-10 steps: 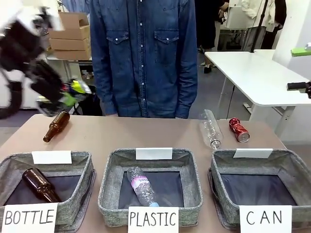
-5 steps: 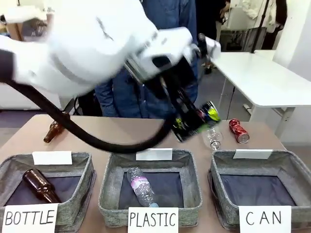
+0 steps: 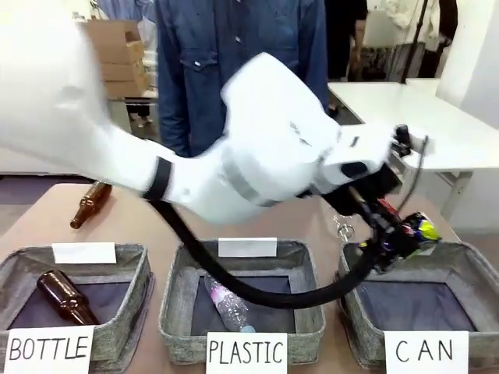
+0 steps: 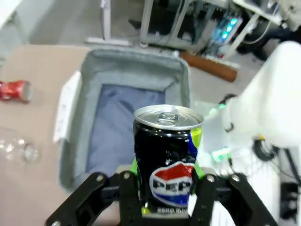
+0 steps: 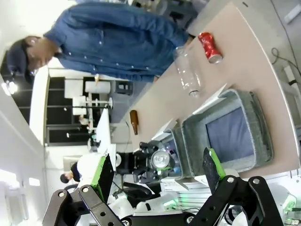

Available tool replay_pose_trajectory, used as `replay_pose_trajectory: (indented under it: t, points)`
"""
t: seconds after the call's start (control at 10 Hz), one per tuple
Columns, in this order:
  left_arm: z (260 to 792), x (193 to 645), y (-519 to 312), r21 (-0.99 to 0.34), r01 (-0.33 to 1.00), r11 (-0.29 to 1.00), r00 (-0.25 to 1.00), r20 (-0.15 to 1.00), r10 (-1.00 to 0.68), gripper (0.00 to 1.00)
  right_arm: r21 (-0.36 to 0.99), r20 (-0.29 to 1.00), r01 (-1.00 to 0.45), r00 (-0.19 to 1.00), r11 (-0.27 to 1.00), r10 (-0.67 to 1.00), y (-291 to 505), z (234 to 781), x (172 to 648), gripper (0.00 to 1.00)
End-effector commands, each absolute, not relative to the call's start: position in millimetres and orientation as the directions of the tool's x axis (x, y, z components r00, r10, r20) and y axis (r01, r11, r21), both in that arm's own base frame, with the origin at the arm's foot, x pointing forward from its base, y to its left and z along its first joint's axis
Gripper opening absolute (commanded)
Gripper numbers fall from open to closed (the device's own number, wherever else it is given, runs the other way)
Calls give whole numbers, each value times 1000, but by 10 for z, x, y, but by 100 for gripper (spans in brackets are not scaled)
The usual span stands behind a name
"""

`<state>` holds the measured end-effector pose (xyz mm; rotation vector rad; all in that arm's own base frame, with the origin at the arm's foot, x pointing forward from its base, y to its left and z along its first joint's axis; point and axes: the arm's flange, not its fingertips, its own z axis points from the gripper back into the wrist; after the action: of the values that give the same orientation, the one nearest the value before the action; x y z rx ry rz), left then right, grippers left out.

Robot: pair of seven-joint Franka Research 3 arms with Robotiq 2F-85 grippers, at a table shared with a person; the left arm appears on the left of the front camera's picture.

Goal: Sort the can waste into the basket.
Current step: Pick up the can waste from the table and place it in the right Fabric basket.

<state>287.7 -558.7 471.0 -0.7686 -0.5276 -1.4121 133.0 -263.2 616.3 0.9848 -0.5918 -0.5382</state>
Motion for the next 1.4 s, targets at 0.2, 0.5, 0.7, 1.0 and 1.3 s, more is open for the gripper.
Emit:
replay_pose_trajectory:
  t: [0.2, 0.5, 0.7, 1.0, 1.3]
  points:
    - [4560, 3110, -5867, -125, 992, 8, 99, 738, -667, 36, 880, 229, 129, 727, 457, -647, -2596, 6232, 1293, 100]
    - [4552, 3152, -5895, -118, 993, -3, 84, 726, -682, 36, 880, 229, 129, 727, 457, -647, -2596, 6232, 1293, 100]
    - [4579, 3195, -5872, -128, 992, -6, 89, 723, -685, 96, 880, 229, 129, 727, 457, -647, -2596, 6232, 1293, 100]
    - [4569, 3185, -5834, -121, 993, -1, 88, 728, -679, 100, 880, 229, 129, 727, 457, -647, -2596, 6232, 1293, 100]
    - [4600, 3214, -5792, -120, 993, 24, 103, 720, -687, 100, 880, 229, 129, 727, 457, -647, -2596, 6232, 1293, 100]
